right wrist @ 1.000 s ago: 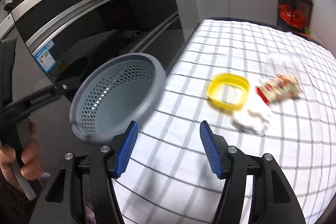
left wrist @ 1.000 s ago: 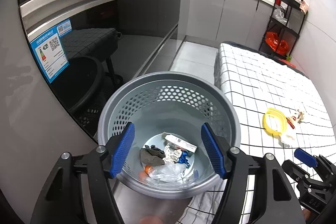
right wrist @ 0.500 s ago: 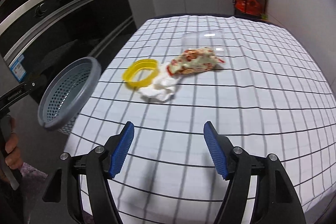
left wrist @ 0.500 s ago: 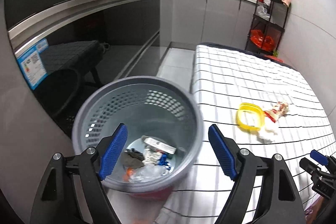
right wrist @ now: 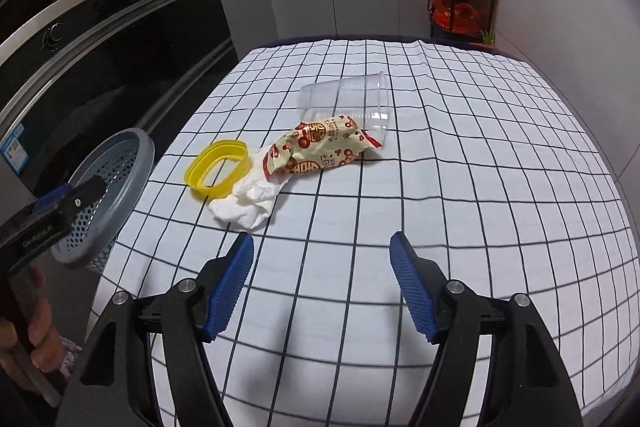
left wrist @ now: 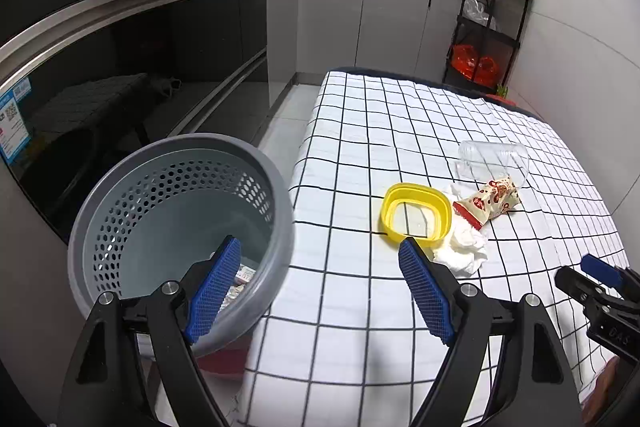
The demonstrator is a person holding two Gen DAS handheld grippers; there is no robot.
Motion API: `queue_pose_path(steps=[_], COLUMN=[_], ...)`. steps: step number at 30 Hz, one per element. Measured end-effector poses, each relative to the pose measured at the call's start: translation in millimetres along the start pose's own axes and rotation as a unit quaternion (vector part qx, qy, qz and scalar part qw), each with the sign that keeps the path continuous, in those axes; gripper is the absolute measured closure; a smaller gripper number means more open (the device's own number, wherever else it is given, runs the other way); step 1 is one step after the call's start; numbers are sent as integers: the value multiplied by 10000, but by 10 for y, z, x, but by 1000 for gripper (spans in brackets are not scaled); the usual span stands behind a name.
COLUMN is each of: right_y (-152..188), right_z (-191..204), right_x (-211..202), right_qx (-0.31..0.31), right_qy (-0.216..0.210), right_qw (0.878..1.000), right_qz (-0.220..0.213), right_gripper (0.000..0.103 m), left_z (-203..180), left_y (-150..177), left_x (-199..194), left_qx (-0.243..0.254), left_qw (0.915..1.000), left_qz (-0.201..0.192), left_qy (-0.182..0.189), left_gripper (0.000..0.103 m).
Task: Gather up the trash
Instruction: 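Move the right gripper to the red-and-white snack wrapper and grasp it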
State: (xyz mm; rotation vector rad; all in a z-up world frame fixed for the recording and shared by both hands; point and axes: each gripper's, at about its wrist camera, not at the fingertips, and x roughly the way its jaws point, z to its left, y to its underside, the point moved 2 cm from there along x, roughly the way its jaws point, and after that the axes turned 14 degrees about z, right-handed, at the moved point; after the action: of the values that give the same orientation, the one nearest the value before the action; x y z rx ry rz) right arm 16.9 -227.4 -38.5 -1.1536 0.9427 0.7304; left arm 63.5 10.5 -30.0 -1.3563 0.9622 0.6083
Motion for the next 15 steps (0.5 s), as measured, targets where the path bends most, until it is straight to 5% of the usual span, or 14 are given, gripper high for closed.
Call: queue_pose_path(steps=[15], right_y=[-574], right_z=[263], right_x=[613], right_qx=[240], right_qy=[72], right_qw=[9994], right_qz=[239], right_gripper=[35], left_z=[-133], left_y=[-30], left_x=[146], left_qx=[92], left_qw=[9999], left_qz=[59], left_qy=[-129], left_gripper=[24])
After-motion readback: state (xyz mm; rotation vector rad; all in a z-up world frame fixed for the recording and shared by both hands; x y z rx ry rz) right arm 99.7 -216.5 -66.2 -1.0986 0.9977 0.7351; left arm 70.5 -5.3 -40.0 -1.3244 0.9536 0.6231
